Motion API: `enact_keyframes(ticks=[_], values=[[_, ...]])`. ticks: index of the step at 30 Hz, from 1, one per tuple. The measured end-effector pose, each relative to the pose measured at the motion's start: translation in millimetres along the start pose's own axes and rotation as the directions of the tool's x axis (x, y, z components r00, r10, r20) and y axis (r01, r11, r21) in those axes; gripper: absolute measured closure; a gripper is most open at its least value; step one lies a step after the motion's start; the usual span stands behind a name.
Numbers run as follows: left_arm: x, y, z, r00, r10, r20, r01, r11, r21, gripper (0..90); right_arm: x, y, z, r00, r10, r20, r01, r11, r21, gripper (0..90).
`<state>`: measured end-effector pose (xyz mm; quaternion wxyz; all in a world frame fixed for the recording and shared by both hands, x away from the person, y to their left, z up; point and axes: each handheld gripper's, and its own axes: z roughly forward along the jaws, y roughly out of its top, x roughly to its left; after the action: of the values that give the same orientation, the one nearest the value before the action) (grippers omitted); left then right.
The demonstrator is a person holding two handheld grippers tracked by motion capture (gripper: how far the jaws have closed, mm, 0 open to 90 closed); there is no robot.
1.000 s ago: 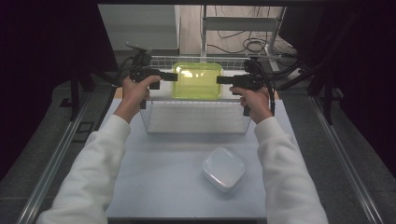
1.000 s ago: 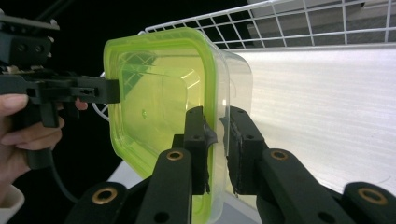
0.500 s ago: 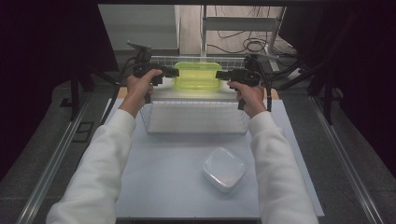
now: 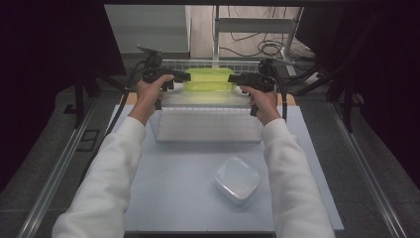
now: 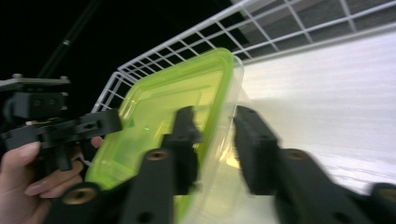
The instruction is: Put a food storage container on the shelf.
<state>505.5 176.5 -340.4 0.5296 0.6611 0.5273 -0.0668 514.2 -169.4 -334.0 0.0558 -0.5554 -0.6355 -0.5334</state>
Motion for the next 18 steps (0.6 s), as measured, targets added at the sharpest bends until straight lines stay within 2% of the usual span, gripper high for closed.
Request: enact_keyframes(ticks=[3, 6, 8, 11, 13, 14, 15, 17, 18], values=[[-4.2, -1.8, -2.0, 0.9984, 0.049, -0.03, -0.05, 0.9983, -0.031, 48.3, -3.4, -1.2, -4.1, 0.9998, -0.007, 0.021, 0.008, 0.999, -0.042, 50.7], [-10.1, -2.6, -8.2, 0.9952, 0.084, -0.05, -0.088, 0.993, -0.08, 38.9, -6.7, -2.3, -11.7, 0.9996, 0.01, -0.026, -0.012, 0.996, -0.086, 45.4], [-13.3, -2.8, -15.0, 0.9922, 0.111, -0.057, -0.116, 0.9877, -0.105, 34.5, -4.7, -4.1, -16.5, 0.9986, 0.009, -0.051, -0.014, 0.995, -0.094, 43.2], [-20.3, -5.8, -25.8, 0.9852, 0.156, -0.071, -0.164, 0.9781, -0.128, 30.4, 4.3, -9.2, -23.8, 0.9981, -0.038, -0.049, 0.032, 0.993, -0.114, 41.1], [-26.6, -10.0, -32.1, 0.9777, 0.194, -0.081, -0.203, 0.9706, -0.129, 29.0, 10.1, -12.2, -30.2, 0.9973, -0.057, -0.045, 0.051, 0.99, -0.13, 40.7], [-26.6, -10.0, -32.1, 0.9777, 0.194, -0.081, -0.203, 0.9706, -0.129, 28.8, 10.1, -12.2, -30.2, 0.9973, -0.057, -0.045, 0.051, 0.99, -0.13, 40.7], [-34.0, -15.5, -38.4, 0.9685, 0.233, -0.089, -0.242, 0.9624, -0.123, 28.5, 13.7, -15.1, -36.4, 0.9959, -0.074, -0.051, 0.067, 0.988, -0.142, 40.6], [-41.5, -22.4, -45.0, 0.9529, 0.283, -0.109, -0.294, 0.9501, -0.104, 28.3, 16.9, -17.9, -44.0, 0.9927, -0.11, -0.049, 0.102, 0.983, -0.153, 40.1], [-44.2, -26.2, -48.0, 0.9508, 0.293, -0.101, -0.303, 0.9473, -0.104, 28.3, 19.0, -19.2, -48.0, 0.9901, -0.134, -0.042, 0.126, 0.981, -0.15, 39.8]])
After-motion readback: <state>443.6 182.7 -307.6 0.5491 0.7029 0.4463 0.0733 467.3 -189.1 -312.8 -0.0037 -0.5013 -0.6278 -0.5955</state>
